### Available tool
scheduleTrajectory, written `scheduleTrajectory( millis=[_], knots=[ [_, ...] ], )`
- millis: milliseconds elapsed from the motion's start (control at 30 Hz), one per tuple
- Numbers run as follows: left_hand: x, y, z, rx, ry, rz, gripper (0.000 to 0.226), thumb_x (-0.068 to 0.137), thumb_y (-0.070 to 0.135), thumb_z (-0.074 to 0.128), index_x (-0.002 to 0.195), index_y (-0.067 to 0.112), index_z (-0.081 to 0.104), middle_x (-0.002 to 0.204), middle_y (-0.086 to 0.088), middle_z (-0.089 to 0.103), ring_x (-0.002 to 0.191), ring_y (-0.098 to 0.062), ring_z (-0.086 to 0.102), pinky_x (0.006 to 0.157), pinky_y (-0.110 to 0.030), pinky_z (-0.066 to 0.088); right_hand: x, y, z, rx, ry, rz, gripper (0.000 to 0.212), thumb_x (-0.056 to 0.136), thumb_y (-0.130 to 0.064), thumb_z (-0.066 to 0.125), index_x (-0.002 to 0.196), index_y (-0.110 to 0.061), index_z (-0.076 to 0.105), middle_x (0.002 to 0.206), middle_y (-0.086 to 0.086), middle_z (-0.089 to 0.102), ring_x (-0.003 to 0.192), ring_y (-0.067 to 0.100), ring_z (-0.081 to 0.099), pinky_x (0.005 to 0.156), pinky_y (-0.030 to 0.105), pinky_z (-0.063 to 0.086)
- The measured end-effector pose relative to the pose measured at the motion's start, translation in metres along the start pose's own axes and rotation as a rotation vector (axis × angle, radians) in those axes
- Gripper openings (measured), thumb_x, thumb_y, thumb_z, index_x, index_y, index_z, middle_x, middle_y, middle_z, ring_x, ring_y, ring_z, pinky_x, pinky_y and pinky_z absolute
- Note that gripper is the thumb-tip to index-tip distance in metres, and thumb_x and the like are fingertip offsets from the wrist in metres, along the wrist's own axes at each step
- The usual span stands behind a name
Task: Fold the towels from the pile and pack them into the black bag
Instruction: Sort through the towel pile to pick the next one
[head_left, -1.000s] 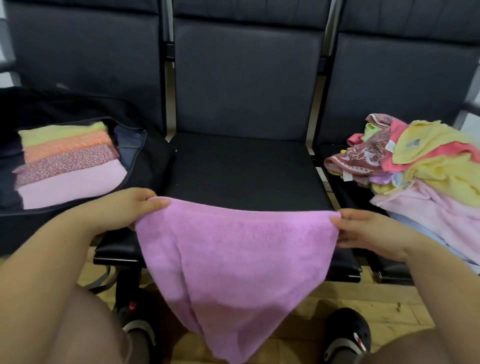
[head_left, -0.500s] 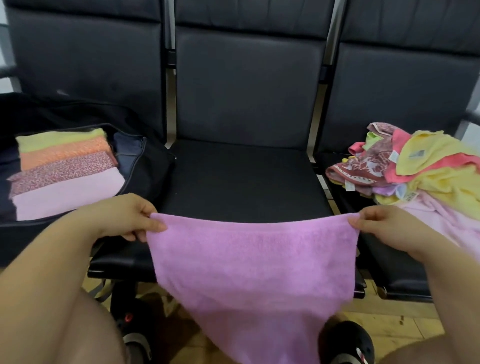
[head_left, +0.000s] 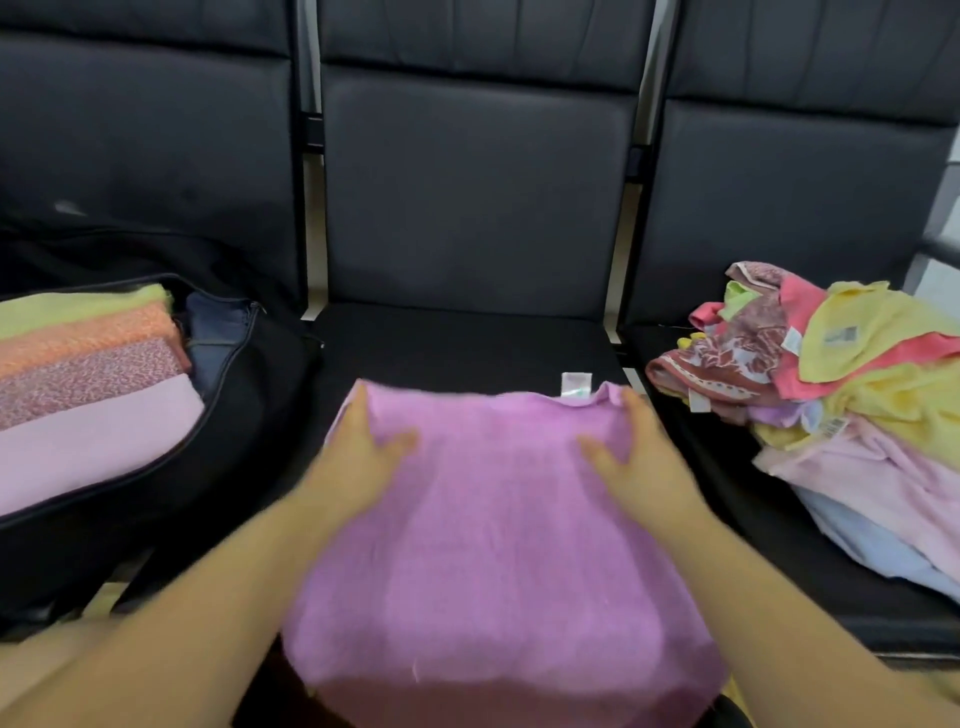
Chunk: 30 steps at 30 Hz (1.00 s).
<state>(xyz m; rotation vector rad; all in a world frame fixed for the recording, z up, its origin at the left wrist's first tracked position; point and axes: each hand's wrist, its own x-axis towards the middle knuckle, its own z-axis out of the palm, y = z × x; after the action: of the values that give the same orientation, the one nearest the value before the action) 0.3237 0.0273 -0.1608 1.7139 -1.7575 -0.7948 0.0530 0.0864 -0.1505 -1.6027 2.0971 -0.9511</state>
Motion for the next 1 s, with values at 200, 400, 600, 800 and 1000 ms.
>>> scheduleTrajectory(
  millis=[200,400,600,800,1000],
  knots=[
    [0.017,-0.021,0.032,0.664,-0.115,-0.005,0.086,0.09,0.07,0.018,0.152,0.016,-0.009,0.159,-0.007,-0.016,0.147,-0.025,-0.015,0.119,-0.038,-0.008,0.021,0.025,0.043,-0.454,-0.178,-0.107,0.075,0.096,-0.055,0.034,0.154,-0.019,0.002,0.162,0.001,0.0,0.148,0.016,0.003,0.119,0.033,0.001],
    [0.062,-0.016,0.036,0.701,-0.128,0.008,0.084,0.087,0.074,0.016,0.153,0.026,-0.007,0.16,-0.007,-0.016,0.147,-0.025,-0.014,0.119,-0.038,-0.008,0.063,0.027,0.047,-0.581,-0.231,-0.059,0.068,0.097,-0.06,0.023,0.154,-0.026,0.008,0.162,0.003,-0.003,0.149,0.019,-0.004,0.118,0.033,-0.004],
    [0.11,-0.012,0.041,0.694,-0.123,0.06,0.082,0.088,0.073,0.018,0.153,0.03,-0.006,0.16,-0.003,-0.015,0.147,-0.022,-0.013,0.119,-0.035,-0.008,0.112,0.025,0.061,-0.615,-0.192,-0.013,0.071,0.095,-0.062,0.021,0.154,-0.026,0.005,0.161,0.004,-0.006,0.148,0.021,-0.006,0.118,0.035,-0.004],
    [0.164,-0.009,0.047,0.687,-0.106,0.073,0.081,0.088,0.073,0.018,0.153,0.031,-0.006,0.16,-0.002,-0.014,0.147,-0.02,-0.013,0.118,-0.034,-0.009,0.155,0.024,0.071,-0.646,-0.159,0.013,0.073,0.094,-0.064,0.021,0.154,-0.026,0.005,0.162,0.004,-0.003,0.149,0.021,-0.003,0.118,0.035,-0.003],
    [0.205,-0.007,0.053,0.662,-0.058,0.102,0.081,0.088,0.073,0.02,0.153,0.03,-0.003,0.161,-0.003,-0.012,0.148,-0.02,-0.01,0.119,-0.034,-0.007,0.193,0.026,0.079,-0.621,-0.116,-0.006,0.071,0.093,-0.064,0.024,0.153,-0.027,0.013,0.162,0.003,0.005,0.148,0.02,0.002,0.119,0.035,0.002]
  ],
)
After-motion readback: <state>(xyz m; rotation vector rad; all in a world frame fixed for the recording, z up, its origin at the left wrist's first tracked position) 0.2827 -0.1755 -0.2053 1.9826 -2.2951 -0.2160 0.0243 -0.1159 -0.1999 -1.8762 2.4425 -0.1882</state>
